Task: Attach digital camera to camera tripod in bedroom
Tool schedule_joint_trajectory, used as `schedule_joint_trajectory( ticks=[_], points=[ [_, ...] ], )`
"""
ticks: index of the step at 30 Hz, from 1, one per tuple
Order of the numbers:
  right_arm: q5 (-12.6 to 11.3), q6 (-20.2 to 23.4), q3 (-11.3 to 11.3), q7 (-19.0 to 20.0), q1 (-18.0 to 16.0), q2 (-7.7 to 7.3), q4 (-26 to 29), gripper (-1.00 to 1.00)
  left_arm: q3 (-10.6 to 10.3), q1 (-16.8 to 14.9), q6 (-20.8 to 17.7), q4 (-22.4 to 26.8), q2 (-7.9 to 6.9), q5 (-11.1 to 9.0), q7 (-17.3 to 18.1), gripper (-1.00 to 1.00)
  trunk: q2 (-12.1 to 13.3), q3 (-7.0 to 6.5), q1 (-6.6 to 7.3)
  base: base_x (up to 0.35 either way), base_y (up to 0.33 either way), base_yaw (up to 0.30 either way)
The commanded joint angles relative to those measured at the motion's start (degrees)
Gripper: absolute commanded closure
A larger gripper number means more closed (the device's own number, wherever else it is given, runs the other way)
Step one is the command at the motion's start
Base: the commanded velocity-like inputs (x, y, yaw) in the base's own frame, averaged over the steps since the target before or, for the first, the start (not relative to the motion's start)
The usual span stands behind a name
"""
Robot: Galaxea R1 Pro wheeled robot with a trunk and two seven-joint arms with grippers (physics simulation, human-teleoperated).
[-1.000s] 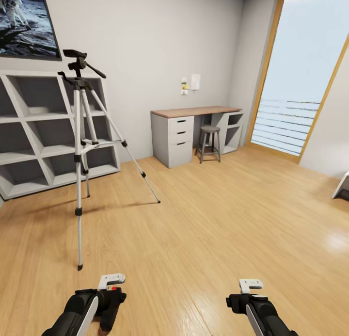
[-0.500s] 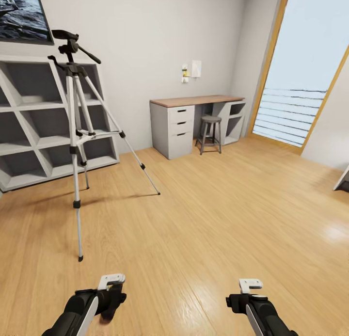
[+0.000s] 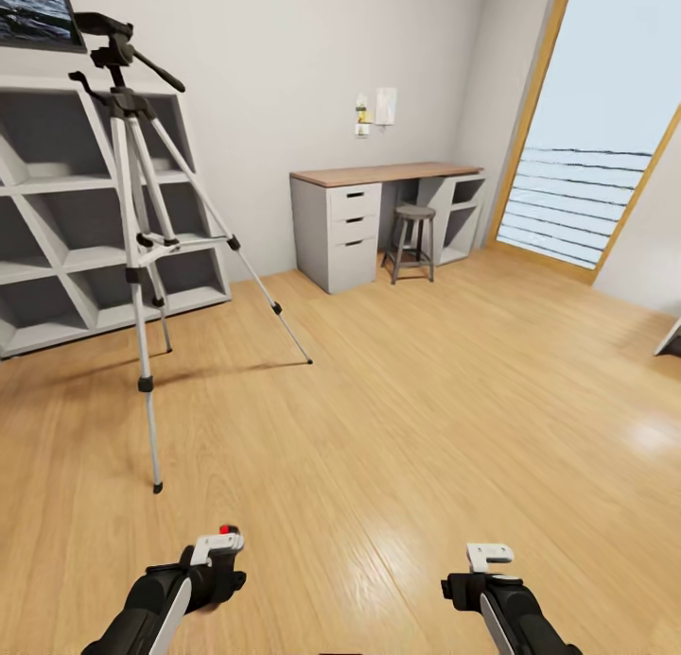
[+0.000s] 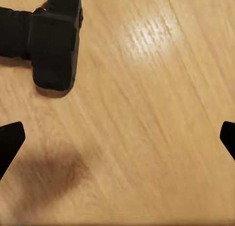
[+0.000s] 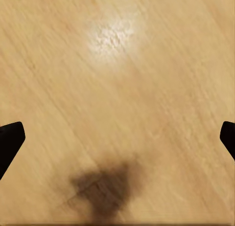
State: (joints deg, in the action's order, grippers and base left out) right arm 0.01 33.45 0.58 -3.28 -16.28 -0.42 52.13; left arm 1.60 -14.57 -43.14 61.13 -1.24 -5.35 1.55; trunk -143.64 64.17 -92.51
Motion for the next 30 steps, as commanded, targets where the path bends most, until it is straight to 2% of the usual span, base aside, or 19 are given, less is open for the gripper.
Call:
schedule_joint_trajectory(
  ticks=[1,12,30],
  points=[
    [0.0,0.3,0.0,-0.1,0.0,-0.01,0.1,-1.0,0.1,0.0,0.0,0.1,-0.01,-0.5,-0.1,-1.0,0.0,0.28,-0.01,0.0,0.0,0.0],
    [-0.1,0.3,0.0,-0.1,-0.1,-0.22,0.1,-1.0,0.0,0.0,4.6,-0.4,-0.12,-0.4,-0.1,-1.0,-0.2,2.72,-0.3,0.0,0.0,0.0],
    [-0.1,0.2,0.0,-0.1,0.0,-0.28,0.1,-1.0,0.0,0.0,5.3,-2.1,-0.08,-0.5,-0.1,-1.0,-0.4,6.7,-0.76,0.0,0.0,0.0]
  ],
)
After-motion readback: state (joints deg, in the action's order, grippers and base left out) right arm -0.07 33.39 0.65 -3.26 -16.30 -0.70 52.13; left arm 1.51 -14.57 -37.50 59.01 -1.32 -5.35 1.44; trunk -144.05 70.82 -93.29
